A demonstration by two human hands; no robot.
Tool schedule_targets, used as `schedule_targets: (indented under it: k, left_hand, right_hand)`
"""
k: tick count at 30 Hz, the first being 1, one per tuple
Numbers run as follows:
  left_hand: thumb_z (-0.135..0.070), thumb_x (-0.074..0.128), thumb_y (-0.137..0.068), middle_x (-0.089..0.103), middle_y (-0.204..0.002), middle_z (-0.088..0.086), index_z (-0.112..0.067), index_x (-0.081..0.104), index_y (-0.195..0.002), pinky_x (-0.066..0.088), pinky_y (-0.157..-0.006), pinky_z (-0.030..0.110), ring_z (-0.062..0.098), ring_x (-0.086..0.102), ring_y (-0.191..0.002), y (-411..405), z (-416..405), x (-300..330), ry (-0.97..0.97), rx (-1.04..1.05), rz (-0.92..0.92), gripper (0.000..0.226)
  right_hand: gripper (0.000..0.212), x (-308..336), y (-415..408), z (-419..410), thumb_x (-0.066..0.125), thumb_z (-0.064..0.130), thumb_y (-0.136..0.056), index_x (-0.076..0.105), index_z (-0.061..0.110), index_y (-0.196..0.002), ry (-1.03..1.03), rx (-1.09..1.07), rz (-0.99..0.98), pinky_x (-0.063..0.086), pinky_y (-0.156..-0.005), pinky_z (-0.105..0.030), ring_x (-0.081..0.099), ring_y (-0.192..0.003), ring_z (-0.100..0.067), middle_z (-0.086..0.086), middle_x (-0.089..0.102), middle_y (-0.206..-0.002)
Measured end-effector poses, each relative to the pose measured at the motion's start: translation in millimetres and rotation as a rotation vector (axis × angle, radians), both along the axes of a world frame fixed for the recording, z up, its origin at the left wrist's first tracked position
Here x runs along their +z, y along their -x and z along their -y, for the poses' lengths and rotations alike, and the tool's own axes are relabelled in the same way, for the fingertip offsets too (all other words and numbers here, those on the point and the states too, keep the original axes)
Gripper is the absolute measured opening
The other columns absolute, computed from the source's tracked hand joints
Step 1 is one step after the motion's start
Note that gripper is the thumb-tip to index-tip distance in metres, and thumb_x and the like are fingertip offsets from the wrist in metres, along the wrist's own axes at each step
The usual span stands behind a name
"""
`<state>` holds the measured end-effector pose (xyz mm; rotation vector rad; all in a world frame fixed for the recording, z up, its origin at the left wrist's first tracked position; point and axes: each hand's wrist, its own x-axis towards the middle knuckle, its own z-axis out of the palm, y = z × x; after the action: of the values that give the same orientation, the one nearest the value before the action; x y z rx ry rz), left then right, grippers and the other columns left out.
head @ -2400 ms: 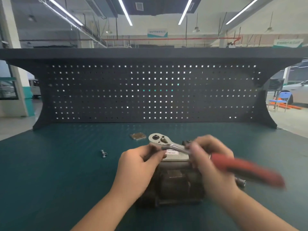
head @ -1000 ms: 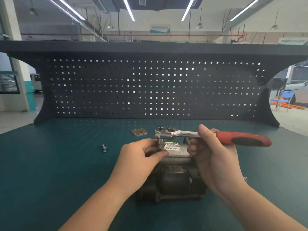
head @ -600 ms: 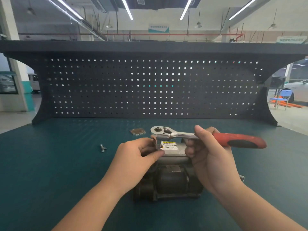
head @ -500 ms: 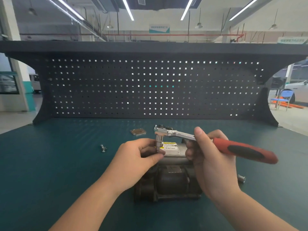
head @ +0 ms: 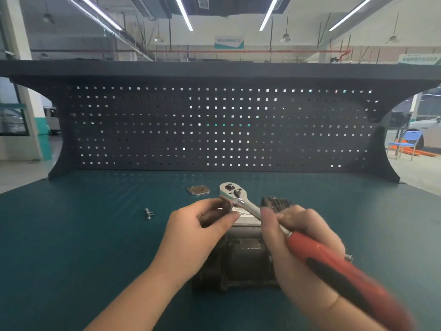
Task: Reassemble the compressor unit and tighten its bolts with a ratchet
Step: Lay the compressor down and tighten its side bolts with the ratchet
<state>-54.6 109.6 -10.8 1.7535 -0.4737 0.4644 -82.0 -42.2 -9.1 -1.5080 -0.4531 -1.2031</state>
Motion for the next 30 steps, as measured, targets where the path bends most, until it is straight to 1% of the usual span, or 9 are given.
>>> schedule_targets:
  k: [2, 6, 15, 18, 21, 23, 27, 29, 30]
  left_hand:
    - [-0.031, 0.077, -0.078, 0.074, -0.084, -0.024, -0.049, 0.072, -0.088, 0.057, -0.078, 0.024, -0.006, 0.069, -0.085, 3.1, 8.2, -1.9, 0.000, 0.107, 0.081, 0.021]
    - [-0.043, 0.069, -0.078, 0.070, -0.066, -0.004, -0.027, 0.068, -0.086, 0.055, -0.063, 0.043, 0.013, 0.062, -0.062, -0.3, 13.9, -9.3, -0.027, 0.262, 0.141, 0.017]
    - [-0.046, 0.070, -0.081, 0.066, -0.068, 0.015, -0.020, 0.071, -0.076, 0.053, -0.067, 0.050, 0.013, 0.046, -0.061, -2.5, 14.0, -8.7, 0.051, 0.203, -0.047, 0.026]
    - [-0.041, 0.068, -0.084, 0.064, -0.062, 0.011, -0.035, 0.072, -0.082, 0.047, -0.057, 0.037, 0.010, 0.043, -0.056, -1.7, 12.8, -7.4, 0.033, 0.194, 0.068, 0.007]
    - [-0.033, 0.073, -0.085, 0.059, -0.055, 0.006, -0.048, 0.071, -0.087, 0.031, -0.048, 0.024, 0.007, 0.035, -0.048, 1.3, 12.0, -6.1, -0.037, 0.167, 0.174, 0.016]
    - [-0.041, 0.071, -0.086, 0.054, -0.052, 0.004, -0.044, 0.069, -0.090, 0.029, -0.048, 0.024, 0.007, 0.035, -0.047, 1.7, 12.3, -7.0, -0.084, 0.180, 0.212, 0.006]
    - [-0.031, 0.068, -0.087, 0.060, -0.054, -0.004, -0.042, 0.068, -0.084, 0.044, -0.055, 0.020, 0.012, 0.048, -0.049, -1.7, 10.4, -10.7, -0.035, 0.197, 0.123, 0.011]
    - [-0.035, 0.069, -0.086, 0.070, -0.066, 0.000, -0.028, 0.070, -0.082, 0.056, -0.070, 0.041, 0.023, 0.064, -0.065, -3.4, 11.4, -12.3, -0.020, 0.198, 0.043, 0.009]
    - [-0.041, 0.069, -0.084, 0.071, -0.069, 0.004, -0.021, 0.070, -0.080, 0.055, -0.072, 0.048, 0.024, 0.064, -0.067, -3.5, 10.9, -12.2, -0.004, 0.188, 0.007, 0.020]
  right_hand:
    - [0.051, 3.2, 1.7, -4.0, 0.060, 0.062, -0.081, 0.049, 0.016, -0.065, 0.233, -0.100, -0.160, 0.035, -0.044, -0.008, 0.049, -0.038, 0.003, -0.001, 0.053, -0.058]
    - [0.031, -14.7, 5.2, -14.6, 0.074, 0.007, -0.077, 0.051, 0.012, -0.058, 0.306, -0.243, 0.393, 0.035, -0.039, -0.027, 0.038, -0.041, -0.020, -0.008, 0.044, -0.049]
    - [0.036, -15.5, 31.4, -14.9, 0.085, 0.022, -0.065, 0.055, 0.027, -0.085, 0.634, -0.286, 0.295, 0.046, -0.048, -0.022, 0.053, -0.052, -0.012, 0.004, 0.055, -0.059]
    - [0.017, -0.2, 42.0, -11.2, 0.081, 0.022, -0.062, 0.065, 0.020, -0.069, 0.016, 0.024, -0.089, 0.047, -0.056, -0.018, 0.060, -0.054, -0.001, 0.010, 0.065, -0.062]
    - [0.009, 12.3, 27.5, 8.4, 0.071, 0.015, -0.061, 0.064, 0.013, -0.056, -0.846, 0.815, -0.414, 0.034, -0.038, -0.020, 0.049, -0.043, -0.012, -0.003, 0.054, -0.054]
    - [0.013, 14.2, 25.6, 8.4, 0.066, 0.015, -0.068, 0.060, 0.014, -0.057, -0.971, 0.887, -0.416, 0.026, -0.034, -0.016, 0.040, -0.041, -0.010, -0.002, 0.046, -0.053]
    - [0.017, -1.6, 41.4, -19.2, 0.073, 0.024, -0.072, 0.057, 0.019, -0.069, -0.156, 0.251, -0.228, 0.043, -0.049, -0.017, 0.056, -0.053, -0.012, 0.004, 0.061, -0.067]
    - [0.017, -10.4, 43.6, -28.4, 0.058, 0.031, -0.088, 0.064, 0.016, -0.084, 0.368, 0.083, -0.563, 0.043, -0.061, -0.006, 0.062, -0.073, -0.007, -0.001, 0.069, -0.089]
    - [0.028, -11.6, 37.2, -26.4, 0.052, 0.039, -0.088, 0.065, 0.016, -0.081, 0.367, 0.074, -0.726, 0.038, -0.054, -0.002, 0.058, -0.070, -0.005, 0.006, 0.070, -0.082]
